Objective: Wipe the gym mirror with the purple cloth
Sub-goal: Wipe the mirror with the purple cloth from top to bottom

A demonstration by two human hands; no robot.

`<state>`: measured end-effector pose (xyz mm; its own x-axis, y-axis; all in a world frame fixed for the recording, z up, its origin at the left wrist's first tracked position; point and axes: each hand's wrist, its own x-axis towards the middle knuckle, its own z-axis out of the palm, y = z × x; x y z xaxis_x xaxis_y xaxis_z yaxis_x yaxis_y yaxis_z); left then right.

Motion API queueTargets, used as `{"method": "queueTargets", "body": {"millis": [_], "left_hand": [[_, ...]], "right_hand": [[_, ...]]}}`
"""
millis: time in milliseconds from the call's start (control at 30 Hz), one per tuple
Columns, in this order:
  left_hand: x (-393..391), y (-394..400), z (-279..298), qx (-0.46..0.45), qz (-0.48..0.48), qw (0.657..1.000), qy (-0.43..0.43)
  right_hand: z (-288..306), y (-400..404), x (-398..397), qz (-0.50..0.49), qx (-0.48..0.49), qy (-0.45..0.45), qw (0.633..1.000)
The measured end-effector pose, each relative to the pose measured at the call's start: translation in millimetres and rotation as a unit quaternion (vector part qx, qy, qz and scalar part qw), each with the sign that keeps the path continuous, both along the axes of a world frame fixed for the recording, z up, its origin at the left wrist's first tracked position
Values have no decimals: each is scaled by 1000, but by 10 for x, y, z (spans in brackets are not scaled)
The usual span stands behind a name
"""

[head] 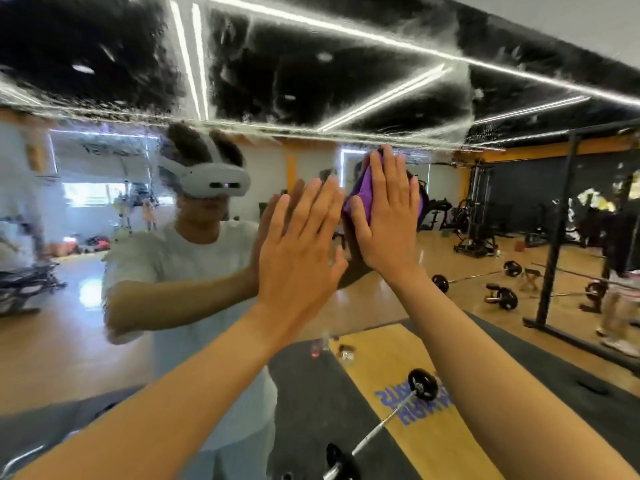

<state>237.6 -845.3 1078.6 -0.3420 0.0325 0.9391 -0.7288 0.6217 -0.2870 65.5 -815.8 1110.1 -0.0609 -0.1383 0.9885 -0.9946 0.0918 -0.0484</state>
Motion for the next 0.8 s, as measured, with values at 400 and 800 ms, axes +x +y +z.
{"method": "queueTargets", "body": {"millis": [400,800], "left_hand": [[-165,-265,-75,-5,50,999,-9],[-183,-290,-97,-25,42,999,-3]], "right_hand": [[258,189,-1037,-3,-20,-54,998],[-321,25,15,32,87,130,987]]}}
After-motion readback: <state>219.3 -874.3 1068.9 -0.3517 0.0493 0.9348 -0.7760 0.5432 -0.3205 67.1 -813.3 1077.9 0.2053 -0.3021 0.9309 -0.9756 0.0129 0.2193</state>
